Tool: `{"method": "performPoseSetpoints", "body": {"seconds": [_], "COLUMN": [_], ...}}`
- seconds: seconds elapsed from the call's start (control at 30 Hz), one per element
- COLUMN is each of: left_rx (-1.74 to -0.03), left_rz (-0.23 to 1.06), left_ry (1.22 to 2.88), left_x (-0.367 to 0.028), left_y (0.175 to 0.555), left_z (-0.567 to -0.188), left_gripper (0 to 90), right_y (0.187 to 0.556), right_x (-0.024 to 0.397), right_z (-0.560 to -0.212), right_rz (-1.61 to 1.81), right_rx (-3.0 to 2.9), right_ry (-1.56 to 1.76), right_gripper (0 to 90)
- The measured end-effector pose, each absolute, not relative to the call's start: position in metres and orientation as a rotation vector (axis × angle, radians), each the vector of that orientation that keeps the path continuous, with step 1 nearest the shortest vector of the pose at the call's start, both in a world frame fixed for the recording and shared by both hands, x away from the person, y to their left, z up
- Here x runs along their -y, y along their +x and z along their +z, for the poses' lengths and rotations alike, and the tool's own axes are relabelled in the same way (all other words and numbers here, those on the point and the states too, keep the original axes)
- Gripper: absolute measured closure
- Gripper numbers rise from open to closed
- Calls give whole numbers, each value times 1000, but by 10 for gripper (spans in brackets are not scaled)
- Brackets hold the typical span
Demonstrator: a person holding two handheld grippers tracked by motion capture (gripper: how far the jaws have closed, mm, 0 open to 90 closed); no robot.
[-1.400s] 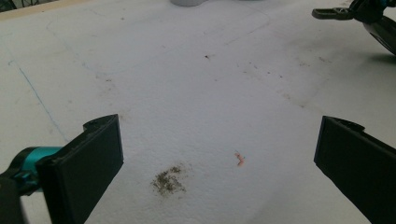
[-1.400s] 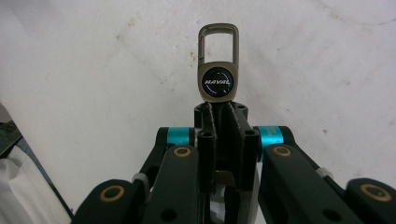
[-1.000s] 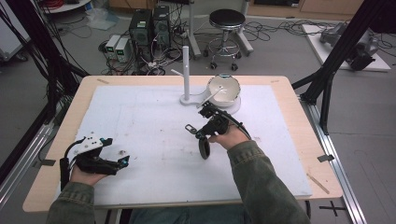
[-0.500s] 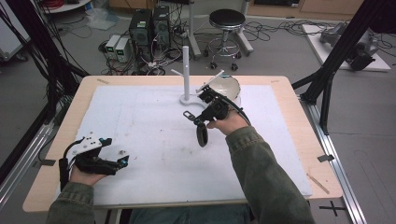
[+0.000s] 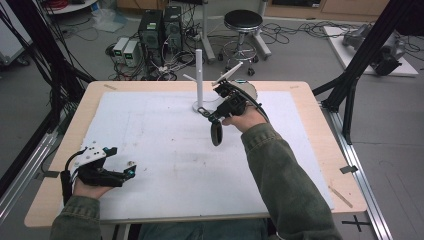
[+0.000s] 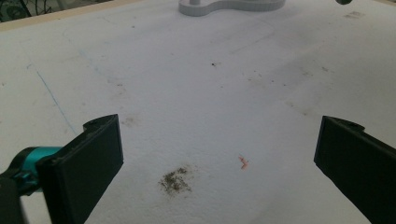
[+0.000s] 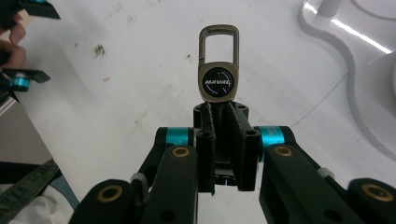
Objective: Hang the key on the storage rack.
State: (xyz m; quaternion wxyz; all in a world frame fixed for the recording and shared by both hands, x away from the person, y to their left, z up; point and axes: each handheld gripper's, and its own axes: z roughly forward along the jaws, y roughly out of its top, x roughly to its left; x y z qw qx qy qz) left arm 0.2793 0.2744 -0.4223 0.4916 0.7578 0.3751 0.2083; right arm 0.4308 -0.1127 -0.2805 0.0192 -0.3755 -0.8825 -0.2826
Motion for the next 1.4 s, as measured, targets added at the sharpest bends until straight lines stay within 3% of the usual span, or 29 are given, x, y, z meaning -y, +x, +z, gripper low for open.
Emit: {"method": "performPoseSetpoints", "body": {"seconds": [1.03,1.4], "left_rx": [-918,-912], "left_rz": [507,494], "left_ry": [1825,1835], "left_x": [-277,-277], "left_y": [282,283], "left_z": [-423,-424], "left_gripper": [17,17], "right_y": [485,502], "right_x": [104,91], "right_z": [-213,-212], "right_rz": [-986,-966], "right_rx": [2780,2799], "right_ry": [-1269,-1321], "right_gripper": [817,817]}}
